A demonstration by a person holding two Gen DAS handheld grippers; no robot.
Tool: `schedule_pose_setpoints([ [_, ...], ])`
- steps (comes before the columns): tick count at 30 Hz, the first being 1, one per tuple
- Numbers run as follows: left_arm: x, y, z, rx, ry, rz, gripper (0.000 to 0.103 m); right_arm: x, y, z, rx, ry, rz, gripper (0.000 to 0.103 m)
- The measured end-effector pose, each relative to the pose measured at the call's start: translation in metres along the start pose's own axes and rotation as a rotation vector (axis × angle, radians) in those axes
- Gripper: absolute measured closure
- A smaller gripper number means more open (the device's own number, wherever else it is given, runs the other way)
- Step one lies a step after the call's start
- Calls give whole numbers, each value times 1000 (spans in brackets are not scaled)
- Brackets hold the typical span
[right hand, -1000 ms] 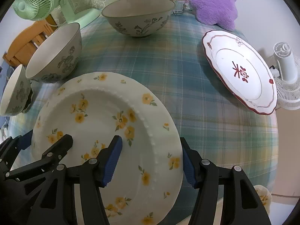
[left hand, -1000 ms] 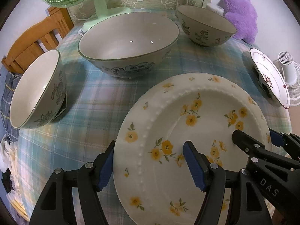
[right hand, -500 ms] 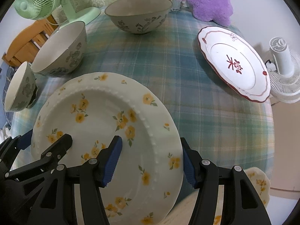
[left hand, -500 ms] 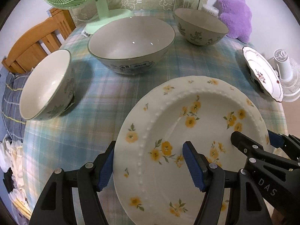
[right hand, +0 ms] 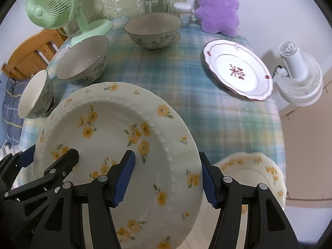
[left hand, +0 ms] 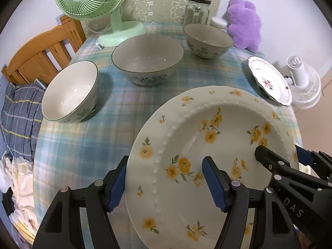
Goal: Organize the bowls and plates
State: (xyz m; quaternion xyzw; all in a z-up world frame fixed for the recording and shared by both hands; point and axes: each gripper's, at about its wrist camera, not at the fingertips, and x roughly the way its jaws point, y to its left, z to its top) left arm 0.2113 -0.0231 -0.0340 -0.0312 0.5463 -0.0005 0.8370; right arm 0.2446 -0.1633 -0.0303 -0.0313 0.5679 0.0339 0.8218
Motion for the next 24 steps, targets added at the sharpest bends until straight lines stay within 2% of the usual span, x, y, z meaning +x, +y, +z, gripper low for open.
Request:
schedule_pose_setpoints([
  [12,-39,-13,-29,89,-39,-53,33,-49,-3,-50,107,-47,-70,40],
  [24,-47,-52,-48,126,-44,-66,33,-65,-39,-83,157,-64,-87,40],
])
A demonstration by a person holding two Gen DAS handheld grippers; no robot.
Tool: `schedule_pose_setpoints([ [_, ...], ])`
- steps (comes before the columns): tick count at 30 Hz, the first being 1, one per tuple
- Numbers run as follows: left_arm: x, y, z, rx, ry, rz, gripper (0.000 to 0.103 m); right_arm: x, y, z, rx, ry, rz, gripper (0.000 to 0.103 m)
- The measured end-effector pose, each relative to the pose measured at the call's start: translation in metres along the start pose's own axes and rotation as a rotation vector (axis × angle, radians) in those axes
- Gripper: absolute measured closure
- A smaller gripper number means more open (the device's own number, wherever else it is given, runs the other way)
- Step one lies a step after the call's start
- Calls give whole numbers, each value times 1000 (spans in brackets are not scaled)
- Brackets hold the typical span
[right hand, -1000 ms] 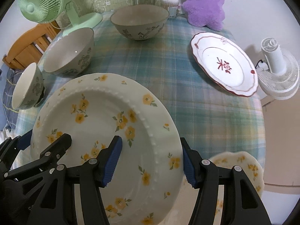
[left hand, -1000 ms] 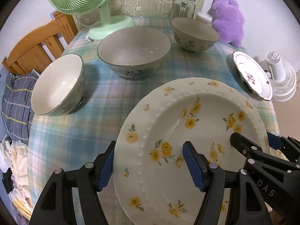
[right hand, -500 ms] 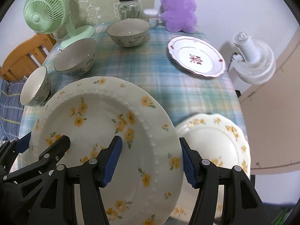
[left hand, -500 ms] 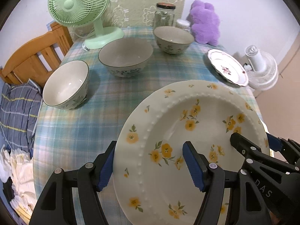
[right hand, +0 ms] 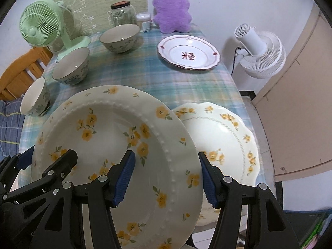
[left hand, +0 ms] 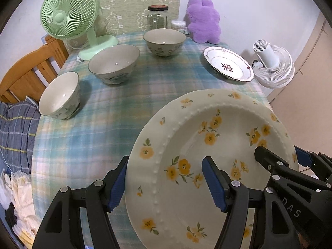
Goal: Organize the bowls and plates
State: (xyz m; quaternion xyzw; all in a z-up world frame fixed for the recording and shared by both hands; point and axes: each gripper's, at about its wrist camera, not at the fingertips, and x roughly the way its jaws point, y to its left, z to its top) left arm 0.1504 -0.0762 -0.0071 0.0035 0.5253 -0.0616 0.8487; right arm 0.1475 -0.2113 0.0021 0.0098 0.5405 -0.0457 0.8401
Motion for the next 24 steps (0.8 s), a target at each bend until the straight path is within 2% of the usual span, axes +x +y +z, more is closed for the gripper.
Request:
schedule_pose_setpoints([
  [9,6,-45,0,-31,15,14,33,4,-44,0,-20,4,11,40],
  [24,42,-117,2,-72,78,21,33,33,-117,11,-85,41,12,40],
])
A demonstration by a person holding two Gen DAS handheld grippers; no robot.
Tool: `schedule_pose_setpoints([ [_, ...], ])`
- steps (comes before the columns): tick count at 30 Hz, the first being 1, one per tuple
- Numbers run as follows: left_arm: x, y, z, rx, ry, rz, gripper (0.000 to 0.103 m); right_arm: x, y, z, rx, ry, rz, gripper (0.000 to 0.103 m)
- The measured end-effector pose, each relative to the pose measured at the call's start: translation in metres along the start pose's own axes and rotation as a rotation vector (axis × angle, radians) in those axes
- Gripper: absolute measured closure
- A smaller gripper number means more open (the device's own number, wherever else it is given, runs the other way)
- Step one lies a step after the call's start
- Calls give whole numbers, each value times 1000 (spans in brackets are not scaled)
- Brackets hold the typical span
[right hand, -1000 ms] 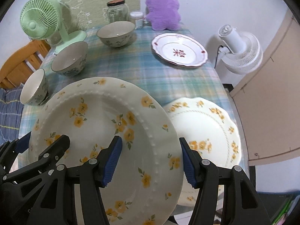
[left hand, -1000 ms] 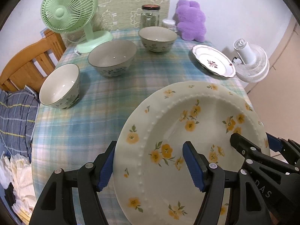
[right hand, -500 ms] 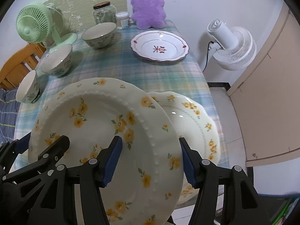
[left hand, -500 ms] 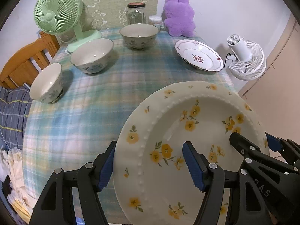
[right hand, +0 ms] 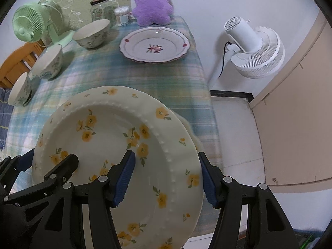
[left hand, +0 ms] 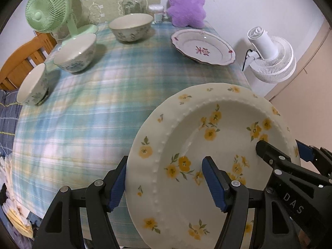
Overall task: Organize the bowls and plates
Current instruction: 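Lower the beaded plate onto the first flower plate with the left gripper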
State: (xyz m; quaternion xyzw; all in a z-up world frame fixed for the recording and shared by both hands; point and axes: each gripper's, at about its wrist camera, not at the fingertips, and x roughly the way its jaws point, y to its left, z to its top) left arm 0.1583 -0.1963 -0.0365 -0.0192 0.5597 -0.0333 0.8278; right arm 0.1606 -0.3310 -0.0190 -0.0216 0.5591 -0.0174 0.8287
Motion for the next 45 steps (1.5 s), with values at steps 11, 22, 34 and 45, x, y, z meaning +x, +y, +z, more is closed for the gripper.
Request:
schedule_pose_setpoints([
  [11,33,-31,-2,-38,54,1,33,33,-38,2,-42,55,0,40],
  [22,52,-40,-3,-38,73,16,31,56,-49,3,-64,102,18,41],
  [34,53,-41,-3,-29,43,46,30,62,-50,4,-47,96,27,42],
  [45,51,-44,-9,12,29,82,26,58,-49,-5,-28,107,-4,43],
])
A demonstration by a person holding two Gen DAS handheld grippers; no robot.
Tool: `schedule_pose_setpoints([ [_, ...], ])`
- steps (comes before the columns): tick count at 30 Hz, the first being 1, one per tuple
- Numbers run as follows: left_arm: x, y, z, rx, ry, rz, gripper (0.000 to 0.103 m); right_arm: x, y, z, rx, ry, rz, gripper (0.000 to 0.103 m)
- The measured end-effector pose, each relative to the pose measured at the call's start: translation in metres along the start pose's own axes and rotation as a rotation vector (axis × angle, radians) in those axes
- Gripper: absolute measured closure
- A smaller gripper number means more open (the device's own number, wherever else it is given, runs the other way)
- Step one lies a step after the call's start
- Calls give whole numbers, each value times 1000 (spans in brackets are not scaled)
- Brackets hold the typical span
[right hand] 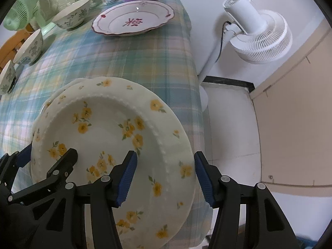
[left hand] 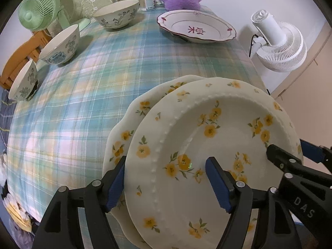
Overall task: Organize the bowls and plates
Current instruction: 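Lower the beaded plate onto the first flower plate with the left gripper, then open the left gripper and withdraw from the plate stack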
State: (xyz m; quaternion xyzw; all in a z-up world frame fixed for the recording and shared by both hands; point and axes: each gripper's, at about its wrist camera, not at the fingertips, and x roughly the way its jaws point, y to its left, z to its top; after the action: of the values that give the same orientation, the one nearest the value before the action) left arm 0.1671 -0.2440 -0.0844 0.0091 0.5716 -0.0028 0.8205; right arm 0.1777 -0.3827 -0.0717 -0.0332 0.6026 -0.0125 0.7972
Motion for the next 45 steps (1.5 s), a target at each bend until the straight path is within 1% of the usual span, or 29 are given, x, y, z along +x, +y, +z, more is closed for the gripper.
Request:
schedule_pose_setpoints([
  [4,0,-1,-2,10,4,8,25,-6,0,-5,4,-5,-4,43],
  [5,0,-1,-2,13,5,7,25,-8,1,-6,-1,-10,-5,46],
  [6,-1,0,-3,16,6,5,25,-10,1,-6,-4,-12,-6,53],
  [9,-2,1,-4,24,8,3,25,-10,3,-7,-20,-19,-37,60],
  [10,-2,2,-5,28,8,0,25,-10,3,-7,-16,-22,-39,60],
  [17,-7,6,-6,46,5,-7,25,-6,9,-2,1,-16,-59,60],
  [20,-8,7,-5,48,7,-11,25,-4,9,0,9,-13,-53,60],
  [22,-7,5,-5,60,10,-5,23,-4,10,2,14,-12,-58,60],
  [25,-4,-5,-4,111,26,22,17,-4,12,2,16,-14,-69,60],
  [27,-3,-6,-4,124,30,41,17,-5,13,3,14,-19,-83,60],
  [31,-2,-7,-5,136,35,53,17,-5,15,5,1,-27,-96,61],
  [32,-2,-9,-5,143,33,63,16,-6,15,5,1,-27,-96,61],
  [35,2,-15,-5,184,30,127,13,-7,17,6,-2,-36,-94,62],
  [38,1,-11,-2,159,38,100,12,-9,21,7,-13,-42,-99,62],
  [42,-3,1,3,88,41,34,12,-10,19,7,-8,-38,-84,62],
  [45,-5,6,5,64,41,15,11,-10,19,7,-6,-34,-78,62],
])
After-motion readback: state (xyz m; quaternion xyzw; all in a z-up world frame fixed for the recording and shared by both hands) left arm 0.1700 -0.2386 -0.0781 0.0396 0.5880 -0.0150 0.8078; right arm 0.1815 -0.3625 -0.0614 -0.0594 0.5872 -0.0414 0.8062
